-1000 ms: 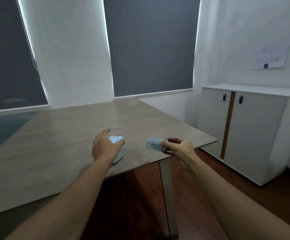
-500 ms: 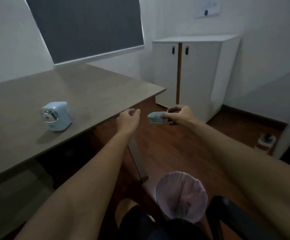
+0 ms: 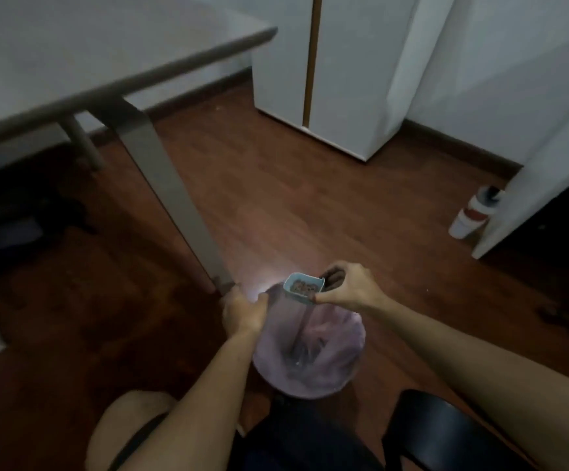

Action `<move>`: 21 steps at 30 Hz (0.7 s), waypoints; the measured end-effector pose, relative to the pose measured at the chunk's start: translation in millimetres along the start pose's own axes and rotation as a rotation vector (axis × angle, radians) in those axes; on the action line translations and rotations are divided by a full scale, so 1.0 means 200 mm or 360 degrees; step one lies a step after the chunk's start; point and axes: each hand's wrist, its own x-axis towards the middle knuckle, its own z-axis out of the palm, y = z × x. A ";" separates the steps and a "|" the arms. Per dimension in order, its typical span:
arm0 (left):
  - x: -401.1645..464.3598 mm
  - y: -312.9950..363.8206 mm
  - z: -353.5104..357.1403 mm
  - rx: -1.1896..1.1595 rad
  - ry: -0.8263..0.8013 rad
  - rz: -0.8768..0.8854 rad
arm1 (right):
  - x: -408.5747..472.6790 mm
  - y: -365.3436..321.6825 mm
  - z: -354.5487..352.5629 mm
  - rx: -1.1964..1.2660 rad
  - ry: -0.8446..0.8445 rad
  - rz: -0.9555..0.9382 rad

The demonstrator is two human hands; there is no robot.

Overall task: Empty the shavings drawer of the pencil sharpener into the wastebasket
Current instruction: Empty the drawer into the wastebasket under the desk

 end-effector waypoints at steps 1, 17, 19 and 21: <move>0.03 -0.07 0.05 -0.0005 0.0019 -0.0067 | 0.01 0.06 0.04 -0.0060 -0.0016 0.0021; 0.14 -0.53 0.29 0.0177 -0.0016 -0.0219 | 0.15 0.48 0.49 -0.0723 -0.0425 -0.0187; 0.13 -0.53 0.29 0.0164 0.0000 -0.0234 | 0.16 0.46 0.53 -0.0705 -0.0482 -0.0233; 0.13 -0.54 0.30 0.0149 0.0020 -0.0236 | 0.17 0.45 0.57 -0.0735 -0.0526 -0.0263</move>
